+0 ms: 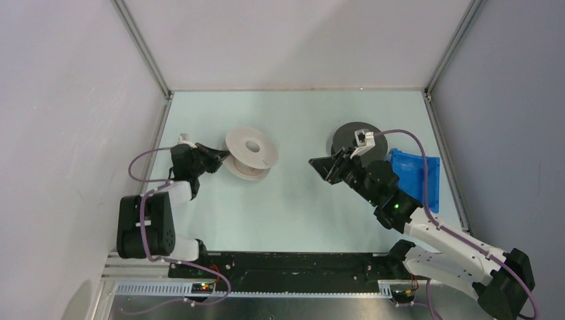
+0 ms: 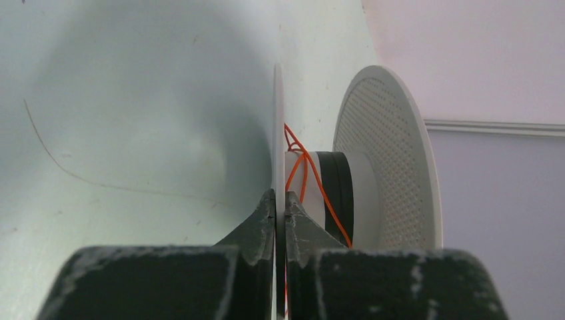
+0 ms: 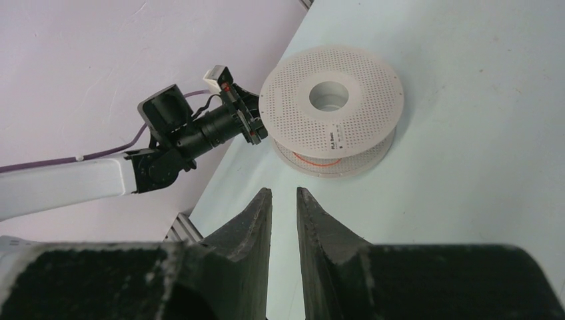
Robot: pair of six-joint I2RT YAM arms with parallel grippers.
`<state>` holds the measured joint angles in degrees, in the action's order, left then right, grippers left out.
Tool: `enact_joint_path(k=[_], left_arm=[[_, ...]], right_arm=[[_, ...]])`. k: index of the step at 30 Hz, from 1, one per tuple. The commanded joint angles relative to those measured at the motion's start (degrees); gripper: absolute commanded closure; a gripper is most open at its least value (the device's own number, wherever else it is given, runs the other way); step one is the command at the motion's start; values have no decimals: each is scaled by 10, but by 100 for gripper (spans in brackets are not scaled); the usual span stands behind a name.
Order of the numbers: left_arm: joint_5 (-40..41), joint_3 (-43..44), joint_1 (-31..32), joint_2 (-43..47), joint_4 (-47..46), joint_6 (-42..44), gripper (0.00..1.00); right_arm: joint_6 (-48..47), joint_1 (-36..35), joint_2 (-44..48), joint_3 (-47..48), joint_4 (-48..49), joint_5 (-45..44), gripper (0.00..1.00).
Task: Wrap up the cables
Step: Place the cable reel at the center of the board.
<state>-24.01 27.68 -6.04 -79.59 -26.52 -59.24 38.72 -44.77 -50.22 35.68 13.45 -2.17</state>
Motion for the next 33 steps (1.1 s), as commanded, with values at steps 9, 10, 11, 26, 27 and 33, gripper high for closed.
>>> enact_joint_path(k=[9, 10, 11, 26, 27, 33], left_arm=[[-81, 84, -71, -112, -51, 43, 81], [-81, 91, -73, -115, -51, 44, 80], [-83, 96, -77, -122, -49, 48, 78], [-113, 190, -121, -238, -32, 70, 70], [-112, 196, -122, -242, -32, 71, 70], [-118, 225, -140, -267, -27, 71, 70]], right_arm=[[-20, 8, 19, -1, -3, -9, 75], [-20, 9, 19, -1, -3, -7, 75], [-20, 9, 19, -1, -2, -6, 75], [-22, 23, 24, -4, -14, -1, 73], [-22, 24, 23, -4, -13, 0, 74], [-20, 28, 24, -5, -22, -1, 73]])
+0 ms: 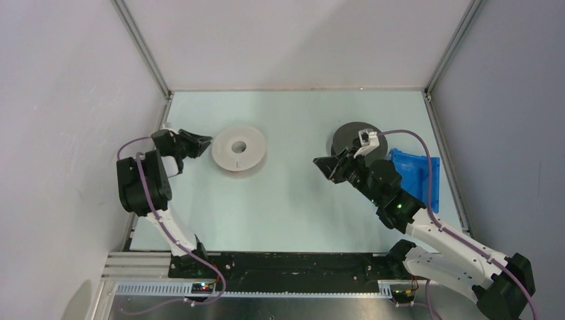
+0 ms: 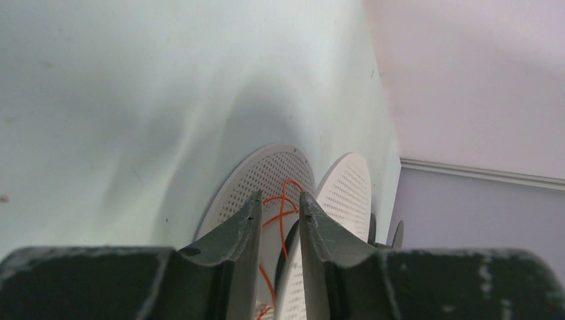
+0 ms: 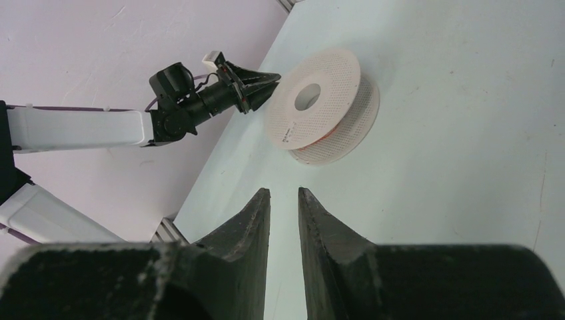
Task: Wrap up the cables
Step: Place the cable reel at the center of the board.
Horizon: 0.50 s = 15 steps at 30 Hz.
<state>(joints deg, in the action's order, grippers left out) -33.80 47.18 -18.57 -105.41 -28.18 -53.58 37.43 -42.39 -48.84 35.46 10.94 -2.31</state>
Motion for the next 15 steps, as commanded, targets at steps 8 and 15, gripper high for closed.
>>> enact_joint_path(k=[8, 15], left_arm=[[26, 81, -35, 68, 142, 90, 70], [95, 101, 21, 266, 331, 189, 65]], right_arm=[[13, 27, 14, -7, -79, -47, 73], [-3, 84, 57, -7, -176, -93, 72]])
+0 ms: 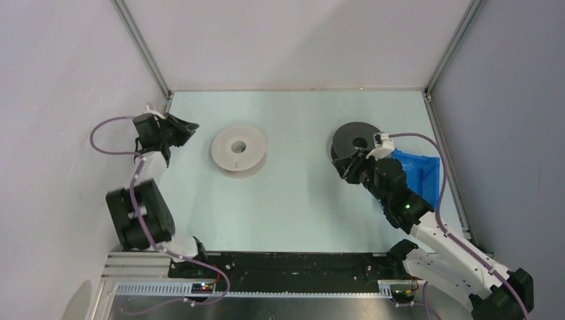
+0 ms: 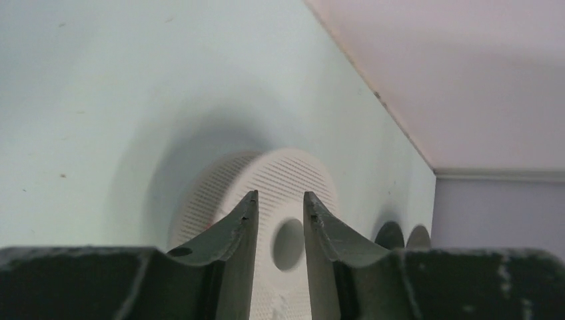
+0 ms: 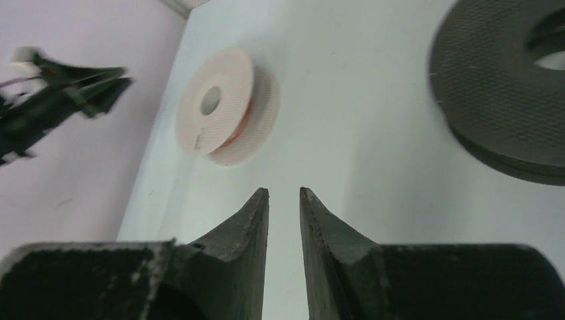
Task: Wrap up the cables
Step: Place the cable reel at the center of the board.
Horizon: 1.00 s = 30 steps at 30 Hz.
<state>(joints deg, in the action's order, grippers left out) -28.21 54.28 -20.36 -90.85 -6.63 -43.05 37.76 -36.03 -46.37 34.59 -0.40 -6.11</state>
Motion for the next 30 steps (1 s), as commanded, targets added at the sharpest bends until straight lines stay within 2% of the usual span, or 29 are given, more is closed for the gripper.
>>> enact_joint_path(k=[1, 5, 7, 10, 13, 16, 17, 18, 19, 21, 23, 27, 30], left_arm=[[43, 25, 48, 164, 139, 99, 64], [47, -22, 114, 293, 161, 128, 56], [58, -47, 171, 345, 167, 141, 51], [46, -84, 233, 389, 172, 165, 45], [13, -107, 284, 418, 179, 200, 36], [7, -141, 306, 441, 191, 231, 27], [8, -148, 309, 451, 193, 235, 11], [11, -157, 309, 459, 199, 241, 6], [13, -158, 310, 462, 202, 241, 2], [2, -156, 310, 463, 205, 242, 1], [2, -151, 310, 458, 206, 237, 0], [-15, -148, 309, 439, 208, 224, 0], [-24, -152, 309, 435, 209, 214, 0]], right_arm=[[-5, 32, 45, 2, -92, -65, 72], [-5, 77, 71, 2, -167, -95, 71], [-14, 106, 78, 2, -193, -91, 71], [-18, 163, 84, 10, -224, -55, 71], [-8, 250, 92, 13, -253, -7, 70], [-2, 359, 90, 20, -277, 17, 69], [1, 380, 86, 24, -284, 20, 68], [5, 420, 74, 33, -296, 19, 68], [10, 438, 65, 38, -301, 15, 68], [27, 479, 27, 52, -312, -4, 67], [42, 520, -30, 64, -301, -5, 67], [71, 558, -106, 65, -189, 52, 65], [111, 561, -157, 65, -90, 71, 61]])
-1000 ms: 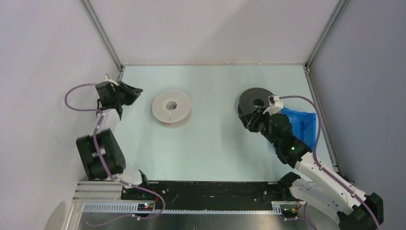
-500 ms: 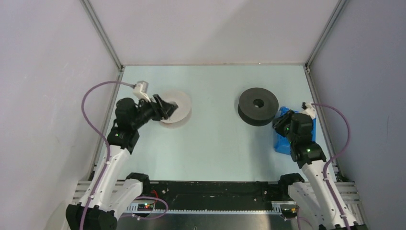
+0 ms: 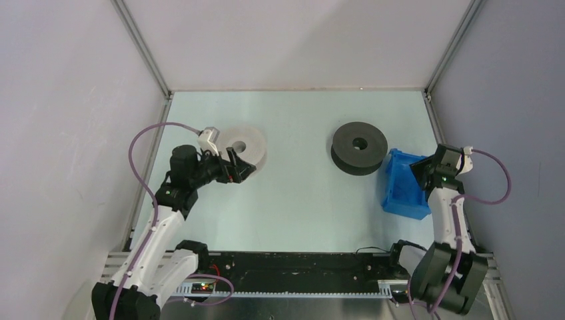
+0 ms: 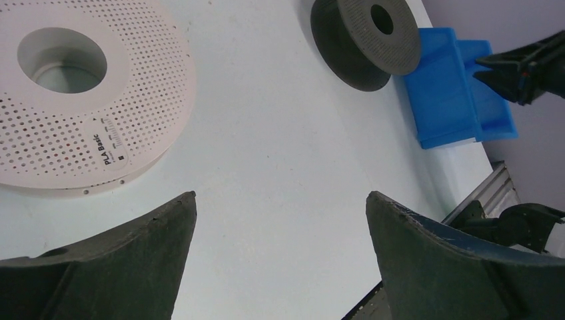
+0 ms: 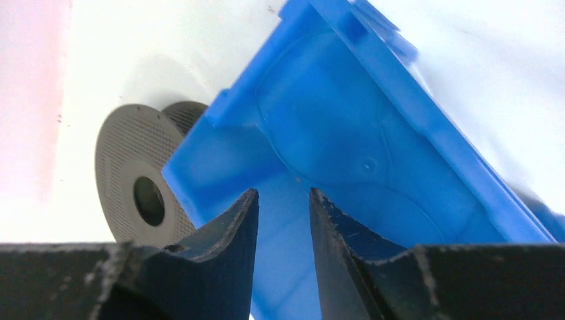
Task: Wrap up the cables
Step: Place the cable reel at the center of the board, then move the storage box to the center of the board.
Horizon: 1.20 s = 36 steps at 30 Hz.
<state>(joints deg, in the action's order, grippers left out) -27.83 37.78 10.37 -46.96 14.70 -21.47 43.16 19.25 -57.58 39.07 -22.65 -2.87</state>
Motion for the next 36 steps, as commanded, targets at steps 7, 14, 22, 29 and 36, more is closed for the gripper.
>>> enact_joint_path(k=[7, 14, 22, 29, 36], left_arm=[[-5, 8, 2, 27, 0, 7, 0], [-8, 9, 2, 22, 4, 6, 0], [-5, 11, 1, 20, 5, 7, 0], [-1, 10, 1, 21, 7, 7, 0], [-1, 11, 0, 23, 6, 7, 0]], right_arm=[[104, 13, -137, 23, 216, 3, 58], [115, 20, -188, 23, 252, -14, 53], [128, 25, -240, 23, 282, -8, 53], [138, 25, -267, 23, 298, -2, 54], [143, 17, -263, 23, 287, -39, 55]])
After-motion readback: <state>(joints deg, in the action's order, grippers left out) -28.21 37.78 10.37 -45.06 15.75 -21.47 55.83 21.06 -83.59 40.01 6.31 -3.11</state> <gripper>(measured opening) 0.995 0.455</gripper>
